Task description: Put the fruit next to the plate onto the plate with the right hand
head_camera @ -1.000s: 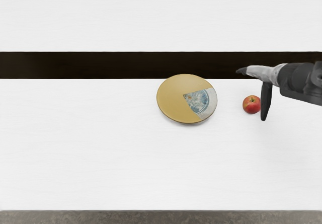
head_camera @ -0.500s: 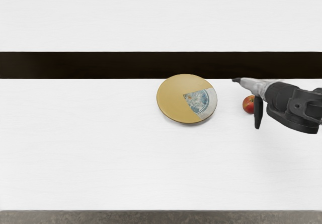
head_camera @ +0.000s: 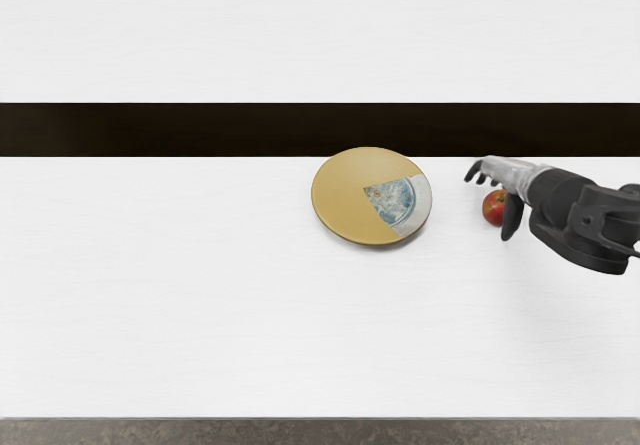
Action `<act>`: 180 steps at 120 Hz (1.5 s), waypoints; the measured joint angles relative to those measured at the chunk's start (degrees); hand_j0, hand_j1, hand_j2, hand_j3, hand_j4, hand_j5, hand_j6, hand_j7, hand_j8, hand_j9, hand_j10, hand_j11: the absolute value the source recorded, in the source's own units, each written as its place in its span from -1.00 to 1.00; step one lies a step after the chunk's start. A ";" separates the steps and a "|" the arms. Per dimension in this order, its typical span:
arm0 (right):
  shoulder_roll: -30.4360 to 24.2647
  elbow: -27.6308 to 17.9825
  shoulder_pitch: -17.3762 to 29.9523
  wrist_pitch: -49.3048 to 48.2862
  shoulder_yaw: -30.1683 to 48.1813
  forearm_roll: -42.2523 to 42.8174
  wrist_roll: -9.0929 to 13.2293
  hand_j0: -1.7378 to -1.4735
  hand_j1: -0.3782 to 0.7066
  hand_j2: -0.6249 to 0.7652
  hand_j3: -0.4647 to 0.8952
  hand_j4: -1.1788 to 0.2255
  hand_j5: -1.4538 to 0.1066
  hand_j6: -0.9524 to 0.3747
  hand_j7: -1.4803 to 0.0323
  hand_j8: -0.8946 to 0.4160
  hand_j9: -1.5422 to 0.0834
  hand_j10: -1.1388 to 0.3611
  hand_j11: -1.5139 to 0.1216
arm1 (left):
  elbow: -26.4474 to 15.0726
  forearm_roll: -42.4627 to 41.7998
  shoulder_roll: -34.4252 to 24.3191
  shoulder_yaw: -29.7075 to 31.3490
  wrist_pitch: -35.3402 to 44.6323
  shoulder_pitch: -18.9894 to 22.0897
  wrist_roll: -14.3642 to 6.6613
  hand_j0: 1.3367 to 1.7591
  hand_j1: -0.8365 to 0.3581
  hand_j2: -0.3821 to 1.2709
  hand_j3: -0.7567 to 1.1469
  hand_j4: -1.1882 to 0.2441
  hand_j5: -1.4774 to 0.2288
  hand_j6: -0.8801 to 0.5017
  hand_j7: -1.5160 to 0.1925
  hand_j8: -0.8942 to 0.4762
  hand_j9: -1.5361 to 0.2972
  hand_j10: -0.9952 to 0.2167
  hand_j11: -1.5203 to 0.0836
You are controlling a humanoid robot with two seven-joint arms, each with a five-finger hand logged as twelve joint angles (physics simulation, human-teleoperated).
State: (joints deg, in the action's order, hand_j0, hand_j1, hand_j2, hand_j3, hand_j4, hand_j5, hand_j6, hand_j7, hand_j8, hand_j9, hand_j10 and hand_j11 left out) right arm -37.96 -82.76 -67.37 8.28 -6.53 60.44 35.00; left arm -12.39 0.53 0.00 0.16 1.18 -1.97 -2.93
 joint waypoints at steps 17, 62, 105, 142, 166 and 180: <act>0.07 -0.02 0.29 0.05 0.02 0.07 0.00 -0.40 -0.18 -0.20 -0.32 0.18 0.28 -0.10 0.36 -0.17 0.34 0.05 0.30 | 0.00 0.00 0.00 -0.02 -0.01 0.00 0.02 0.52 0.98 -0.54 -0.21 0.66 0.73 0.27 0.77 0.30 0.68 0.64 0.90; -0.25 0.01 0.87 0.06 0.14 0.08 0.00 -0.39 0.09 -0.15 -0.32 -0.02 0.04 -0.31 0.11 -0.26 0.11 -0.14 0.07 | 0.00 0.00 0.00 -0.01 0.00 -0.04 0.02 0.52 0.98 -0.54 -0.21 0.66 0.73 0.27 0.77 0.30 0.68 0.64 0.90; -0.18 0.29 1.13 0.10 0.55 0.03 -0.02 -0.36 0.18 0.21 -0.32 -0.27 -0.23 -0.47 -0.18 -0.28 -0.17 -0.23 -0.23 | 0.00 0.00 0.00 -0.01 -0.02 0.00 -0.01 0.52 0.98 -0.54 -0.21 0.66 0.73 0.27 0.77 0.30 0.68 0.64 0.90; -0.42 0.71 0.92 -0.15 2.43 -0.74 -0.06 -0.33 0.16 0.21 -0.32 -0.36 -0.45 -0.41 -0.34 -0.19 -0.37 -0.17 -0.41 | 0.00 0.00 0.00 -0.01 -0.01 -0.05 -0.01 0.52 0.98 -0.54 -0.21 0.66 0.73 0.27 0.77 0.30 0.68 0.64 0.90; -0.13 0.78 0.73 -0.30 8.51 -0.77 -0.04 -0.33 0.15 0.21 -0.32 -0.38 -0.50 -0.39 -0.37 -0.17 -0.40 -0.14 -0.44 | 0.00 0.00 0.00 0.00 -0.02 -0.05 0.02 0.52 0.98 -0.54 -0.21 0.66 0.73 0.27 0.77 0.30 0.68 0.64 0.90; 1.23 0.54 0.62 -0.44 11.22 -0.71 -0.03 -0.34 0.14 0.22 -0.31 -0.38 -0.51 -0.39 -0.38 -0.18 -0.42 -0.14 -0.47 | 0.00 0.00 0.00 -0.01 -0.01 -0.05 0.01 0.52 0.98 -0.54 -0.21 0.66 0.73 0.27 0.77 0.30 0.68 0.64 0.90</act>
State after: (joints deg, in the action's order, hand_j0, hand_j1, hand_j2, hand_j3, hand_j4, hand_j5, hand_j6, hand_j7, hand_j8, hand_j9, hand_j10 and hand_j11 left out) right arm -36.73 -82.22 -66.75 7.84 4.69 59.72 34.97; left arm -12.39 0.54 0.00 0.14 1.17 -2.01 -2.92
